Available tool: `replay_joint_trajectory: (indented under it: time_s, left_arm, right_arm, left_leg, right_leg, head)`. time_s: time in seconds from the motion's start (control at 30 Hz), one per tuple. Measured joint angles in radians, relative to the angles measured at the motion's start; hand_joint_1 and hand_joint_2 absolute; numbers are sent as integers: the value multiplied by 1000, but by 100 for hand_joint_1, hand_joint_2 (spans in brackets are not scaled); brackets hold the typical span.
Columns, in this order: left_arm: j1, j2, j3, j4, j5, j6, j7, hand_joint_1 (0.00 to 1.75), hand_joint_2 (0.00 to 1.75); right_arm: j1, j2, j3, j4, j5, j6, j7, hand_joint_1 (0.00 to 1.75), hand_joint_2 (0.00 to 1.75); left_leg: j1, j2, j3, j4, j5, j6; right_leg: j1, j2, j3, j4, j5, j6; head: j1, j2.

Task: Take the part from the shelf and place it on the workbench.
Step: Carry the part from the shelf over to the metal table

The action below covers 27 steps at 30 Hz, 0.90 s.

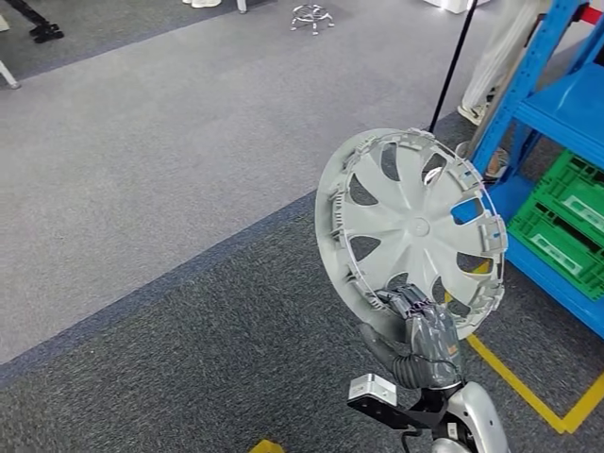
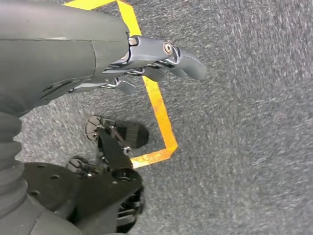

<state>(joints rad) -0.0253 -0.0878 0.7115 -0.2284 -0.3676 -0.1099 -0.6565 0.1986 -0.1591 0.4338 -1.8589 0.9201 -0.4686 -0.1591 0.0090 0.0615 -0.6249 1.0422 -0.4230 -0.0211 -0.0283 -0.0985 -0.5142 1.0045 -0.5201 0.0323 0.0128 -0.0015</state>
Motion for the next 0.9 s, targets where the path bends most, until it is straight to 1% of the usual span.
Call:
replay_joint_trajectory:
  time_s: [0.03,0.1,0.13,0.17,0.2,0.23,0.27,0.3,0.33,0.37,0.4,0.43,0.47,0.5,0.53,0.57,0.6,0.63,0.67,0.7,0.73,0.77,0.8,0.83,0.87,0.9]
  left_arm:
    - [-1,0,0,0,0,0,0,0,175]
    - [1,1,2,0,-1,-1,1,0,175]
    - [2,1,4,0,0,-1,1,0,175]
    - [3,1,6,0,1,-2,1,0,175]
    - [2,2,8,0,2,-4,1,0,175]
    - [1,2,11,0,5,-6,1,0,175]
    - [-2,3,14,0,7,-8,1,0,175]
    - [-3,4,17,0,11,-10,1,0,175]
    - [-3,5,21,0,15,-13,1,0,175]
    - [-2,6,26,0,19,-16,1,0,175]
    - [-1,6,31,0,25,-19,1,0,175]
    - [0,7,36,0,30,-22,1,0,175]
    - [-1,8,41,0,35,-26,1,0,175]
    - [-2,10,48,0,41,-30,2,0,175]
    - [-2,14,54,1,46,-35,3,0,175]
    - [-2,18,62,1,50,-39,4,0,175]
    - [-1,22,69,1,53,-43,5,0,175]
    - [2,26,76,1,54,-46,6,0,175]
    - [4,29,81,1,55,-49,6,0,175]
    - [5,31,86,1,55,-50,7,0,175]
    - [4,33,90,1,55,-51,7,0,175]
    - [3,34,94,1,55,-52,8,0,175]
    - [3,35,96,1,55,-52,8,0,175]
    - [4,37,98,1,55,-51,9,0,175]
    - [6,38,100,1,55,-51,9,0,175]
    - [8,39,101,1,55,-51,10,0,175]
  right_arm:
    - [-1,0,0,0,0,0,0,175,175]
    - [-3,0,1,0,1,0,-2,175,175]
    - [-4,1,1,0,1,0,-2,175,175]
    - [-5,1,2,0,1,0,-2,175,175]
    - [-7,2,2,1,1,-1,-2,175,175]
    - [-8,2,2,2,1,0,-4,175,175]
    - [-10,2,4,3,1,0,-6,175,175]
    - [-13,3,6,6,1,2,-9,175,175]
    - [-19,5,9,10,-1,6,-12,175,175]
    - [-28,7,13,16,-4,11,-13,175,175]
    - [-39,10,19,23,-6,17,-13,175,175]
    - [-52,15,24,31,-8,25,-13,175,175]
    - [-68,20,31,40,-9,32,-13,175,175]
    - [-89,27,40,52,-9,38,-12,175,175]
    - [-113,37,51,66,-9,45,-9,175,175]
    - [-138,48,64,82,-10,51,-6,175,175]
    - [-161,59,76,96,-11,56,-1,175,175]
    - [-179,70,87,108,-12,61,3,175,175]
    - [-194,80,95,117,-14,64,7,175,175]
    - [-206,89,101,124,-14,67,10,175,175]
    - [-216,95,107,132,-15,68,13,175,175]
    - [-223,99,111,138,-15,69,14,175,175]
    - [-228,102,115,143,-15,69,15,175,175]
    - [-230,105,119,149,-15,69,16,175,175]
    - [-231,107,122,154,-15,70,16,175,175]
    - [-232,108,125,159,-16,70,17,175,175]
  left_leg:
    - [-4,5,7,-16,-2,9]
    - [-8,-19,7,-19,-6,28]
    - [-7,-31,10,-23,-5,35]
    - [-6,-43,14,-26,-4,42]
    - [-4,-55,17,-29,-3,49]
    - [-5,-66,18,-30,-4,55]
    - [-7,-77,19,-30,-5,59]
    - [-10,-91,19,-30,-7,63]
    - [-13,-106,21,-29,-8,64]
    - [-16,-121,23,-29,-9,65]
    - [-19,-135,27,-29,-10,66]
    - [-20,-150,29,-29,-11,65]
    - [-23,-162,30,-27,-12,63]
    - [-23,-174,27,-25,-13,60]
    - [-21,-184,23,-25,-13,55]
    - [-19,-194,19,-24,-12,48]
    - [-16,-205,16,-26,-10,42]
    - [-15,-199,14,-22,-11,36]
    - [-15,-179,8,-8,-19,30]
    - [-16,-150,-8,25,-38,24]
    - [-15,-114,-34,78,-65,18]
    - [-12,-90,-70,145,-97,11]
    - [-7,-78,-104,209,-122,5]
    - [-2,-73,-128,250,-130,0]
    - [3,-69,-133,255,-119,-4]
    - [7,-63,-117,220,-90,-7]
  right_leg:
    - [2,-9,4,-2,-4,7]
    - [3,-29,17,-9,-11,21]
    - [1,-25,20,-7,-18,27]
    - [-1,-7,15,11,-32,29]
    - [-2,21,-5,54,-55,30]
    - [-2,55,-38,118,-83,28]
    - [0,78,-81,193,-111,26]
    - [2,89,-123,258,-128,23]
    - [4,95,-151,291,-125,20]
    - [6,98,-162,286,-101,16]
    - [8,103,-154,244,-60,10]
    - [11,120,-132,175,-12,2]
    - [11,144,-107,107,22,-6]
    - [11,164,-85,55,42,-10]
    - [13,179,-72,24,49,-12]
    - [14,179,-66,13,45,-13]
    - [15,168,-62,8,45,-14]
    - [14,156,-57,3,47,-18]
    - [13,142,-51,-3,47,-23]
    - [12,127,-44,-8,48,-28]
    - [12,111,-39,-10,46,-32]
    - [13,95,-36,-11,43,-34]
    - [14,78,-33,-11,39,-35]
    - [14,62,-30,-10,35,-34]
    - [14,47,-26,-10,31,-32]
    - [13,33,-20,-10,26,-28]
  head:
    - [0,0]
    - [0,0]
    - [1,0]
    - [4,0]
    - [7,0]
    - [11,0]
    - [13,0]
    - [15,0]
    - [15,0]
    - [15,0]
    - [15,0]
    - [15,0]
    - [14,0]
    - [14,0]
    - [14,0]
    - [14,0]
    - [14,0]
    - [14,0]
    - [12,0]
    - [10,0]
    - [8,0]
    - [6,0]
    - [6,0]
    - [6,0]
    - [6,0]
    - [6,0]
